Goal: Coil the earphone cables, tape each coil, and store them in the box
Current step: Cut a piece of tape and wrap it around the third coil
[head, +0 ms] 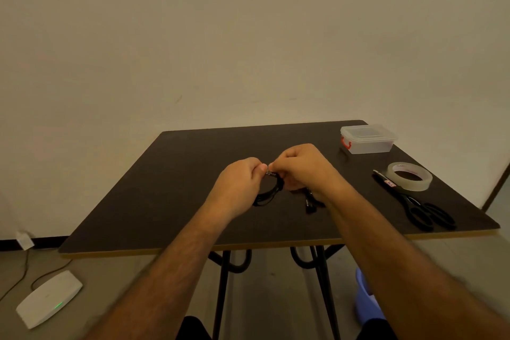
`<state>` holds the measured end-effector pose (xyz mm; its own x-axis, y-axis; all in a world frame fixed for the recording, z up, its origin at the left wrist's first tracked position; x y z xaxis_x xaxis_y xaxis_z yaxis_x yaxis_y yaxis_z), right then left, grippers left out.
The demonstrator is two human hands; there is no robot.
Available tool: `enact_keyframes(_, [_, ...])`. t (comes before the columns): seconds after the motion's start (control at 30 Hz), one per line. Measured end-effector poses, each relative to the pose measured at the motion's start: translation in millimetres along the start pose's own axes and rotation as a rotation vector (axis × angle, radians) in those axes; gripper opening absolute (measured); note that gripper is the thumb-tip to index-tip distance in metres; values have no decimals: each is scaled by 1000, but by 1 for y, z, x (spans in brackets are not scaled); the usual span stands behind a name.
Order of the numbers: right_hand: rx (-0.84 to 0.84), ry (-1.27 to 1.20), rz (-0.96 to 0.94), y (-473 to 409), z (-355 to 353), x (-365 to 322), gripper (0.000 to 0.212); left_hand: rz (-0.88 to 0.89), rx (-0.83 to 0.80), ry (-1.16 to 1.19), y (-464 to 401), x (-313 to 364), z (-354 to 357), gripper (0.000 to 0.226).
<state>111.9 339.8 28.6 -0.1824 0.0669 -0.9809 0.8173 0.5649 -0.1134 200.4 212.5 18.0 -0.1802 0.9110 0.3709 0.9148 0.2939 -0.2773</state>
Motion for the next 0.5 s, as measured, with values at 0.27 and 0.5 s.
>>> enact_keyframes(0.27, [-194, -329, 387, -8, -13, 7, 8, 71, 119, 4, 1, 2, 6, 19])
enact_keyframes(0.5, [107, 31, -308, -2, -10, 14, 11, -18, 96, 52, -6, -7, 11, 24])
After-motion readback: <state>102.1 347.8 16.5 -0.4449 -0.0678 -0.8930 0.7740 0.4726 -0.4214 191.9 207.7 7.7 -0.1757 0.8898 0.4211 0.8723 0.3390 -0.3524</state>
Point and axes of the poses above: each hand's wrist, its own y-axis away from the middle knuckle, its own z-axis out of the palm, x = y × z, the point moved 1 cm from there along -y, towards the middle knuckle, and after that the axes turned 14 degrees about -y, right-handed, at the moved point
